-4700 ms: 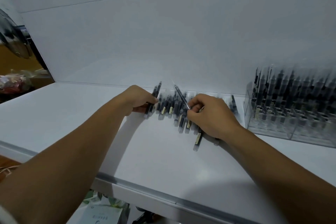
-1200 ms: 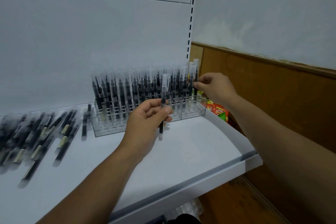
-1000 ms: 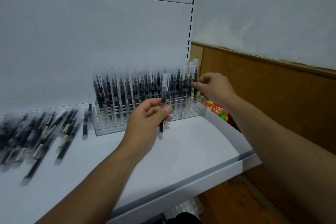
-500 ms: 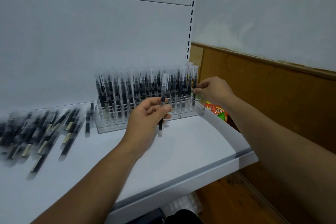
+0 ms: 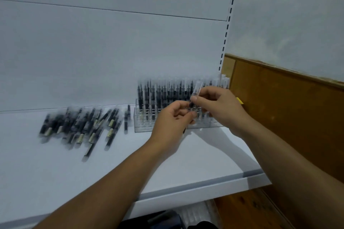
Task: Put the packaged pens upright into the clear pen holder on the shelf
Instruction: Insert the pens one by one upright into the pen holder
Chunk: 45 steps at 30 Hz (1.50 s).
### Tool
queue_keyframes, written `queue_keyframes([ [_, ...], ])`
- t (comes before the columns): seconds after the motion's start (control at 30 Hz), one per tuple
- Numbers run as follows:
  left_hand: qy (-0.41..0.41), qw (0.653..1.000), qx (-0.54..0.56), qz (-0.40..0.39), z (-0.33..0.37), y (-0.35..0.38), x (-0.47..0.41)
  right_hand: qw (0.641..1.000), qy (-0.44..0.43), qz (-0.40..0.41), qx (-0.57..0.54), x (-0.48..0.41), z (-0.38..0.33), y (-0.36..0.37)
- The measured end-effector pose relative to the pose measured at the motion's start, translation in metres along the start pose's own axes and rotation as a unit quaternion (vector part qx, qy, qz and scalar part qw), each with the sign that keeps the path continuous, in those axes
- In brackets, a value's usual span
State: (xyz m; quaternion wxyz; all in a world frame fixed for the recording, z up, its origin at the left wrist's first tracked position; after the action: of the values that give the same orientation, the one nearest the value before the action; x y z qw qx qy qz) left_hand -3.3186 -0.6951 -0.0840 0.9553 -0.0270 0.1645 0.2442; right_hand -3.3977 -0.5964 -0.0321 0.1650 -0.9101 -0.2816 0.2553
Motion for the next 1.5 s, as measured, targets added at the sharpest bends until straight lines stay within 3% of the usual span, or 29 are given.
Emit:
queue_keyframes([
  [0.1,0.042,0.994,-0.101,0.020,0.012,-0.031,0.002,0.998,0.012,-0.008,-0.058,-0.007,-0.008,0.014],
  [0.23,0.130,0.934,-0.279,0.181,0.040,-0.120,0.016,0.996,0.001,0.017,-0.086,-0.021,-0.020,0.019],
  [0.3,0.097,0.912,-0.339,0.207,0.034,-0.150,0.015,0.997,-0.009,0.028,-0.072,-0.029,-0.027,0.026],
  [0.4,0.006,0.904,-0.404,0.142,0.004,-0.157,0.005,0.999,-0.026,0.026,-0.039,-0.040,-0.040,0.045],
  [0.8,-0.033,0.943,-0.325,0.068,-0.025,-0.151,-0.006,0.996,-0.072,0.008,0.050,-0.058,-0.067,0.090],
  [1.03,-0.018,0.943,-0.325,0.077,-0.026,-0.153,-0.008,0.989,-0.095,0.000,0.113,-0.057,-0.077,0.100],
  [1.2,-0.018,0.943,-0.322,0.080,-0.029,-0.155,-0.008,0.966,-0.061,-0.069,0.242,-0.052,-0.056,0.127],
  [1.5,-0.024,0.941,-0.327,0.079,-0.018,-0.154,0.004,0.950,-0.038,-0.096,0.295,-0.046,-0.063,0.134],
])
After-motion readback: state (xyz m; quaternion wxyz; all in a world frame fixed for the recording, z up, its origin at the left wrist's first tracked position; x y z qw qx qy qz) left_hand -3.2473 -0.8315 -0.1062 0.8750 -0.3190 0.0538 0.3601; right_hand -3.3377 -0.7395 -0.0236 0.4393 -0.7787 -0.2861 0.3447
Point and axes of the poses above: each hand's wrist, its own x-axis away from the middle knuckle, its own y-axis out of the palm, z = x × y, the point moved 10 cm from there along -x, towards the middle knuckle, and after that the axes turned 1 degree about y, right-handed, at the moved point
